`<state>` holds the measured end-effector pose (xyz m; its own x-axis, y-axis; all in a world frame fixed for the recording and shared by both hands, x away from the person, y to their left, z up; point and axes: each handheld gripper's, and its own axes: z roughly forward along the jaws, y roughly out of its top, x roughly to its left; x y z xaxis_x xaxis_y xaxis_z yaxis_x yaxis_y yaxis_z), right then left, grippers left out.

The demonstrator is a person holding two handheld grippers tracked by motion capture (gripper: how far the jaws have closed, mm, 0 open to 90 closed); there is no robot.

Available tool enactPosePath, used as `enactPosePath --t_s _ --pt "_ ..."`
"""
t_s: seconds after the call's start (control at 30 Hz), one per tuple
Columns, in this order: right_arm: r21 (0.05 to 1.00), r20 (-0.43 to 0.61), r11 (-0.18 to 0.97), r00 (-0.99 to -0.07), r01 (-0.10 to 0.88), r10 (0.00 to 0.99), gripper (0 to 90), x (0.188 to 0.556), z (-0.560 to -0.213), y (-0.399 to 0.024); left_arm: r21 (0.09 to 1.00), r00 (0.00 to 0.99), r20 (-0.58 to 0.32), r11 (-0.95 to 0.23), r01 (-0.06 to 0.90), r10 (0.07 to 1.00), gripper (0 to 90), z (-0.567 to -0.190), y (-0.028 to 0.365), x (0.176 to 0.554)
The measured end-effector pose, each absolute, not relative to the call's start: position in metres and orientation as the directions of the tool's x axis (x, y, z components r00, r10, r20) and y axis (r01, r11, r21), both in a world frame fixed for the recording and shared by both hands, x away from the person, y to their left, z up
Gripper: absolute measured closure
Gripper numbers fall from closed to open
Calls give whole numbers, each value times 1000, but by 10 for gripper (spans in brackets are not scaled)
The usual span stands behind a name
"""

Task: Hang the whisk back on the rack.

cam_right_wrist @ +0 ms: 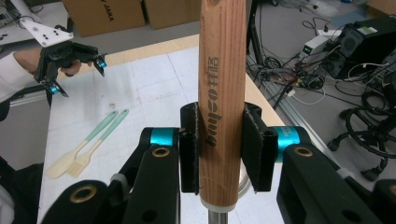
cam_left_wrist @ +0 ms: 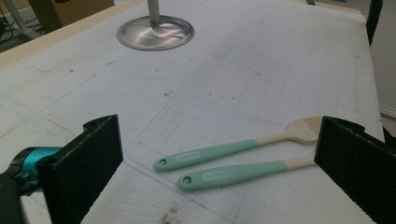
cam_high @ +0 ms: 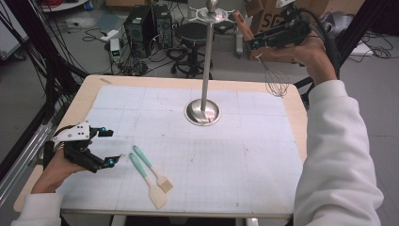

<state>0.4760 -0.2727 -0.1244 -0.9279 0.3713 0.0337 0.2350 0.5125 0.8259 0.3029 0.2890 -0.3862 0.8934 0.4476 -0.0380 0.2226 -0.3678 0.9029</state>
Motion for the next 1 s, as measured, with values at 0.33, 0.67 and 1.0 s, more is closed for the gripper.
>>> enactPosePath --t_s 0.33,0.67,1.0 --pt "825 30 518 -934 224 356 701 482 -129 -266 897 896 -35 -381 223 443 17 -387 286 303" --pt "823 36 519 -932 232 360 701 484 -130 -264 898 897 -35 -380 222 441 17 -387 286 303" --pt "809 51 534 -935 244 350 701 485 -136 -252 900 897 -36 -377 221 440 17 -387 286 302"
